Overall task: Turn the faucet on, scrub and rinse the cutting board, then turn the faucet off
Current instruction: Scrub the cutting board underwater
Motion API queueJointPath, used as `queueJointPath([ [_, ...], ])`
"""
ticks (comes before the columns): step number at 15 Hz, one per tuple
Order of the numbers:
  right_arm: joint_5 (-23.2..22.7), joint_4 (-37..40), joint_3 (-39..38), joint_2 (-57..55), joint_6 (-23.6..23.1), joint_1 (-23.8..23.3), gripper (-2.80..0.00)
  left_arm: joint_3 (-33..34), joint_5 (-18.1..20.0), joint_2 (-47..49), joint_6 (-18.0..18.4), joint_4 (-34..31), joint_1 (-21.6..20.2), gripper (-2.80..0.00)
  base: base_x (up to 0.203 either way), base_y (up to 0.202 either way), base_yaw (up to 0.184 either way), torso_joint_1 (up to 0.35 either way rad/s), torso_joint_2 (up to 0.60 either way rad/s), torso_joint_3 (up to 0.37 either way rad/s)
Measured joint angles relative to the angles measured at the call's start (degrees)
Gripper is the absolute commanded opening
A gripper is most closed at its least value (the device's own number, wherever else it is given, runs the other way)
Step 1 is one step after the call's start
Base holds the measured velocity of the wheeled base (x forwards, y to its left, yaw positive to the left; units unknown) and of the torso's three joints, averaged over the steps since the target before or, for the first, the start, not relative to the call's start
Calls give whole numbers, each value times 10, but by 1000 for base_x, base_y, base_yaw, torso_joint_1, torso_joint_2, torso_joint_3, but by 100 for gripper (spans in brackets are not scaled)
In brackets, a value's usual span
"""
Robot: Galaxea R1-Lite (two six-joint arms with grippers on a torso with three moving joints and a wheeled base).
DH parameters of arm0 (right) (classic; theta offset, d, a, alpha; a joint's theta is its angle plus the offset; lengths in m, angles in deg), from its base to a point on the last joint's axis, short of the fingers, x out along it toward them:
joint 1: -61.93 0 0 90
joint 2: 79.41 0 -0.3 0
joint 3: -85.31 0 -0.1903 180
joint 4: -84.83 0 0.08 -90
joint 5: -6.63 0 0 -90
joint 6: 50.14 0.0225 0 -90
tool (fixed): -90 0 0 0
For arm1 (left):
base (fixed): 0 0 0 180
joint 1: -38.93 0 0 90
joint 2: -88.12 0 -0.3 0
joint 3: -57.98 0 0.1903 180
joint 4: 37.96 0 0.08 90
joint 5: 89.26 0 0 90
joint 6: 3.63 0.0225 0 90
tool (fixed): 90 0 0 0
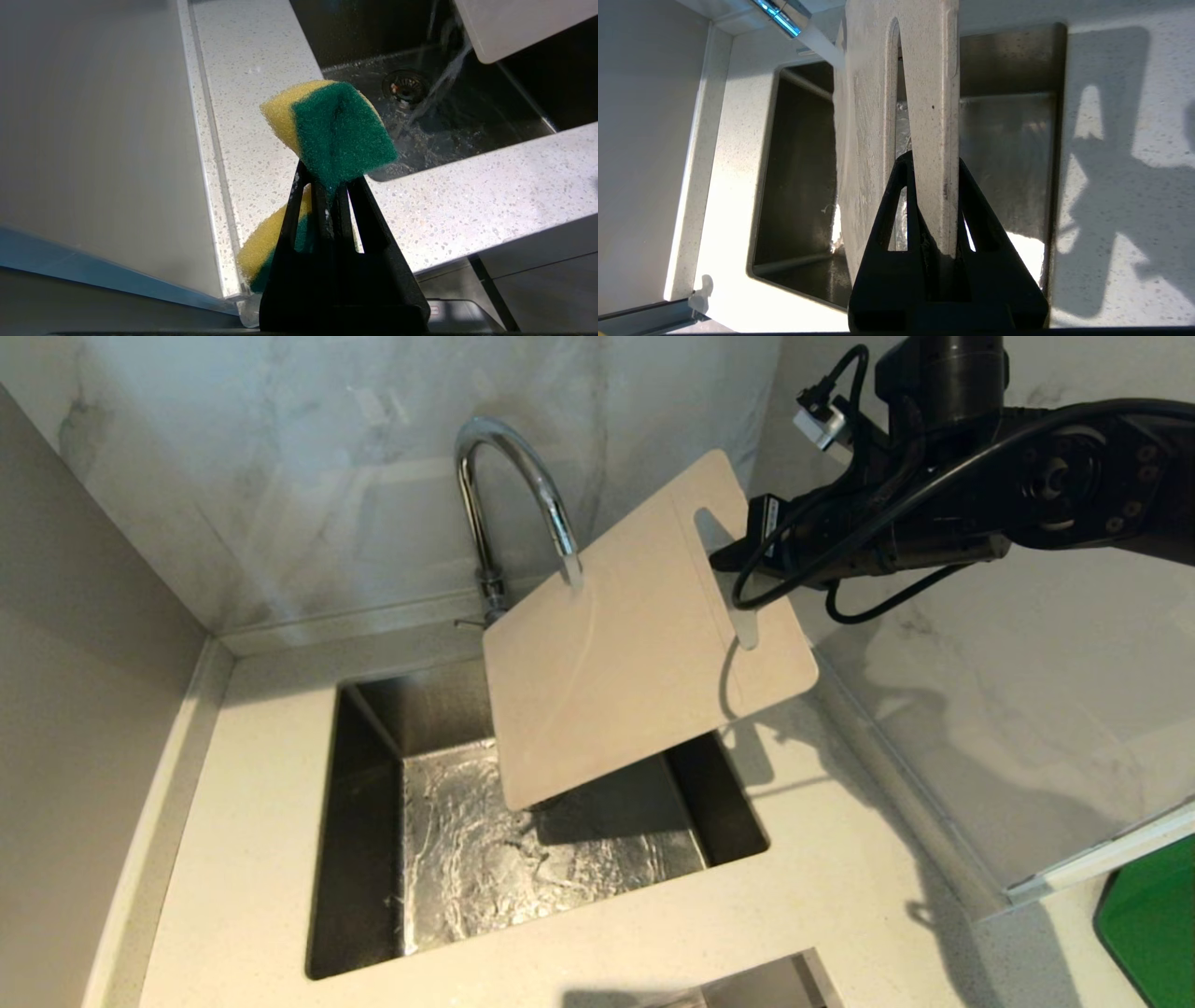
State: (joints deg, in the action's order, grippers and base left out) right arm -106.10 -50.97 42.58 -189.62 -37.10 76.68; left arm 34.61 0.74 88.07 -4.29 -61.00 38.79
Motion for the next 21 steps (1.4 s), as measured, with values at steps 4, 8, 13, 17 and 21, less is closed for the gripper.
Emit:
queueJointPath([
  [4,0,-1,0,-6,0,17,-280,0,0,0,0,0,0,-280,0,0,0,0,0,0],
  [8,7,-2,0,-14,0,30,-280,0,0,0,0,0,1,-280,0,0,0,0,0,0],
  [13,7,-13,0,-26,0,44,-280,0,0,0,0,0,0,-280,0,0,0,0,0,0],
  [17,8,-13,0,-35,0,45,-280,0,0,0,0,0,1,-280,0,0,0,0,0,0],
  [21,7,-14,0,-46,0,45,-280,0,0,0,0,0,1,-280,0,0,0,0,0,0],
])
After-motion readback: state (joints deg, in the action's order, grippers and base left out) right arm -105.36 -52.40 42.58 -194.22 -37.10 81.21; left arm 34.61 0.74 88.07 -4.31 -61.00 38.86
